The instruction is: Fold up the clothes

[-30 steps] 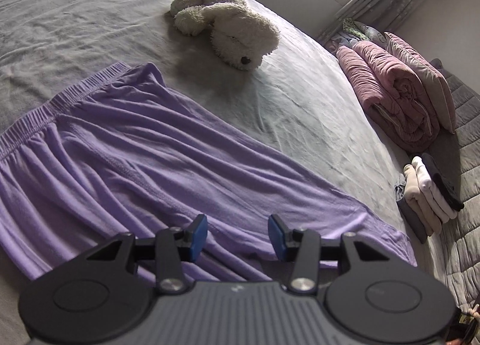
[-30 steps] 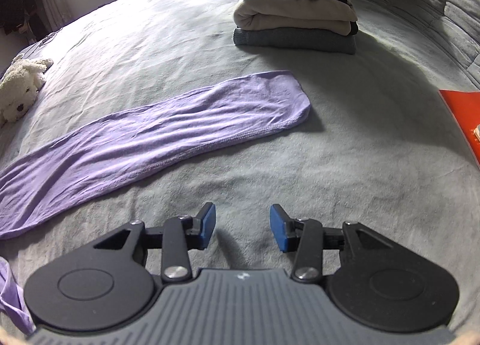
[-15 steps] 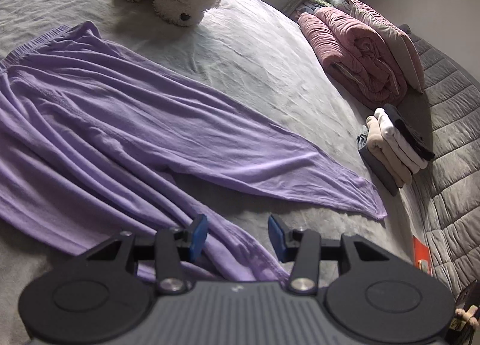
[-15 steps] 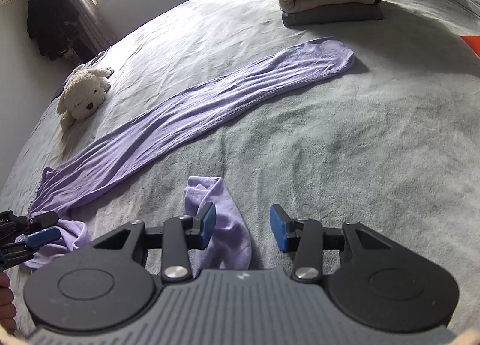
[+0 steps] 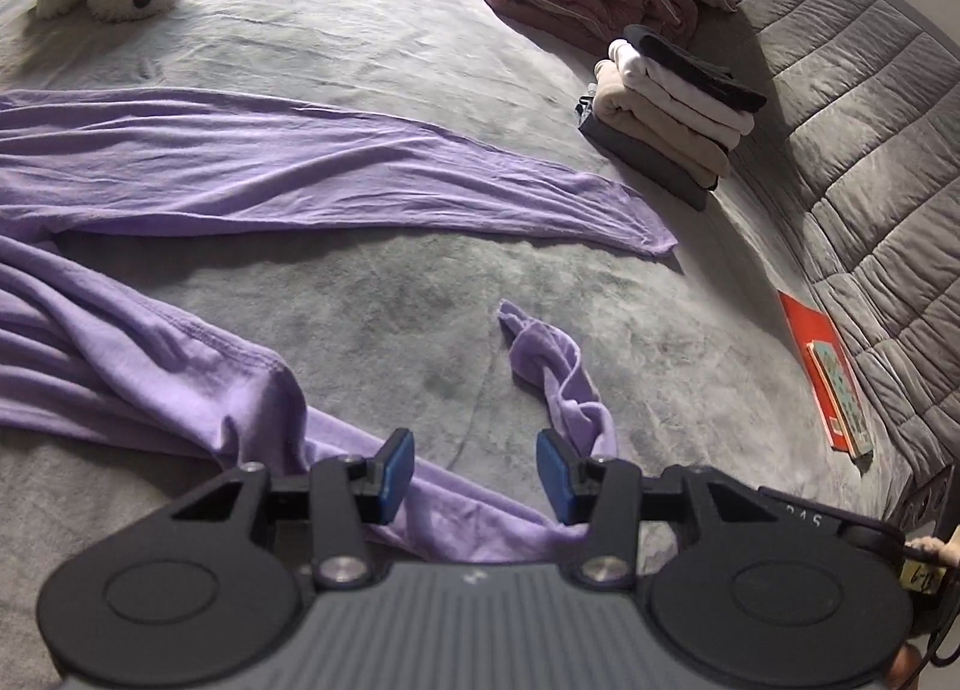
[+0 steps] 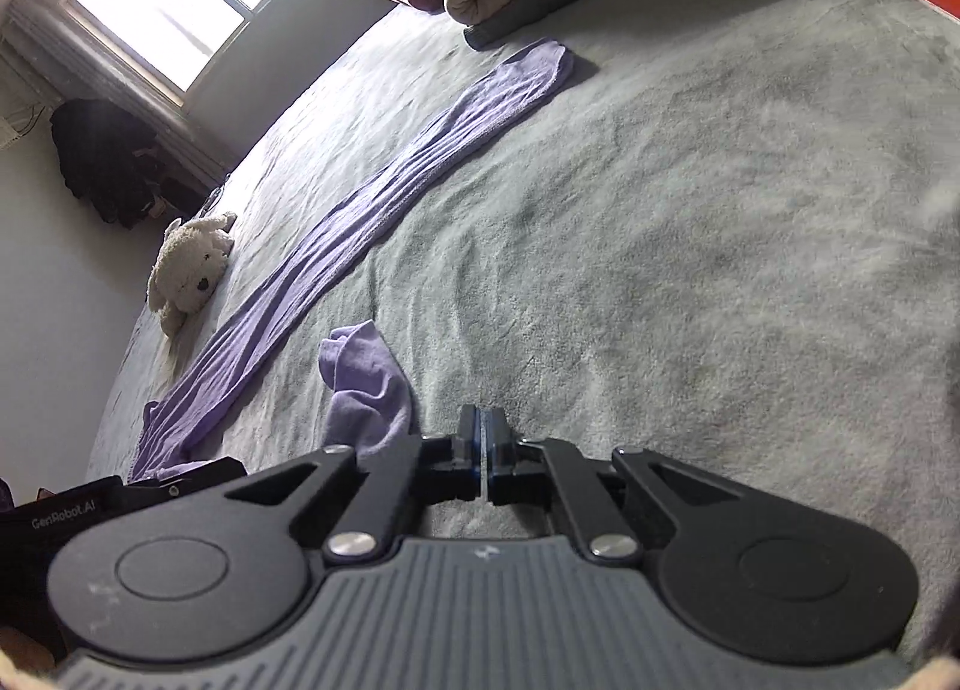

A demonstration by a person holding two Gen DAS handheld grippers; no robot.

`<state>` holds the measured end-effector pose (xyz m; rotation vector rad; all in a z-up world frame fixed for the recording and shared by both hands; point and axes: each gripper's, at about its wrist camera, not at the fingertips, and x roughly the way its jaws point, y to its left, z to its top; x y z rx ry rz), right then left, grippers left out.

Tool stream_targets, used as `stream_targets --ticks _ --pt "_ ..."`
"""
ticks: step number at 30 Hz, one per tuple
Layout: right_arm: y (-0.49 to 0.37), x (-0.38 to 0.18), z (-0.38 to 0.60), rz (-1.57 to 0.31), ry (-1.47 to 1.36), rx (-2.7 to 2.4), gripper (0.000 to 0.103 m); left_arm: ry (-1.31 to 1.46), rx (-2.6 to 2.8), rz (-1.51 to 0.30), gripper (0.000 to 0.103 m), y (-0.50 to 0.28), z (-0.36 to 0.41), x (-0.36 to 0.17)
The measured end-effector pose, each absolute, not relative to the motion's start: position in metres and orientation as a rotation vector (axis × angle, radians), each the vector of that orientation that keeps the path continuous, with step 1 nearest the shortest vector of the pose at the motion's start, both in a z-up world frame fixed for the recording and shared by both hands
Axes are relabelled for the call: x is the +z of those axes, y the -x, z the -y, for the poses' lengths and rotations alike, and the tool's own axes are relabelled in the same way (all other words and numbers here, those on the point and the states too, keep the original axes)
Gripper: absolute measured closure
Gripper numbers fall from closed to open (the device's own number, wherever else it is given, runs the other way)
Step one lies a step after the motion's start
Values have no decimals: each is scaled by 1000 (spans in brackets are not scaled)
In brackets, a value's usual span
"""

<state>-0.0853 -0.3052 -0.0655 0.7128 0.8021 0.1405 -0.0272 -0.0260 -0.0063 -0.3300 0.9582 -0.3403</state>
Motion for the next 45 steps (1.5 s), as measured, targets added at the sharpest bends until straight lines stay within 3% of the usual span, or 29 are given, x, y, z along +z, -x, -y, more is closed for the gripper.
stream_targets --ticks 2,6,10,18,19,21,23,39,45 --pt "94 -68 316 -788 -757 149 89 319 -350 -959 57 24 40 -6" --pt "99 -73 329 -769 -807 187 87 273 -342 -962 57 11 69 -4" --pt "98 -76 334 -751 -867 237 65 214 -330 -954 57 -1 91 1" --pt "97 -75 337 -732 -893 260 63 59 -310 -965 63 -26 130 -9" --pt "98 -75 338 -731 -894 261 63 47 -305 -967 65 -28 132 -11" --pt "98 -75 338 -729 -897 262 63 24 -293 -971 91 -32 135 -14" --pt "99 -75 339 -727 -901 264 63 16 -300 -965 100 -33 137 -12" --pt "115 -59 358 -520 -1032 390 44 27 -737 -688 101 32 129 116" --pt "119 -40 361 -475 -964 343 42 41 -756 -653 100 41 118 130"
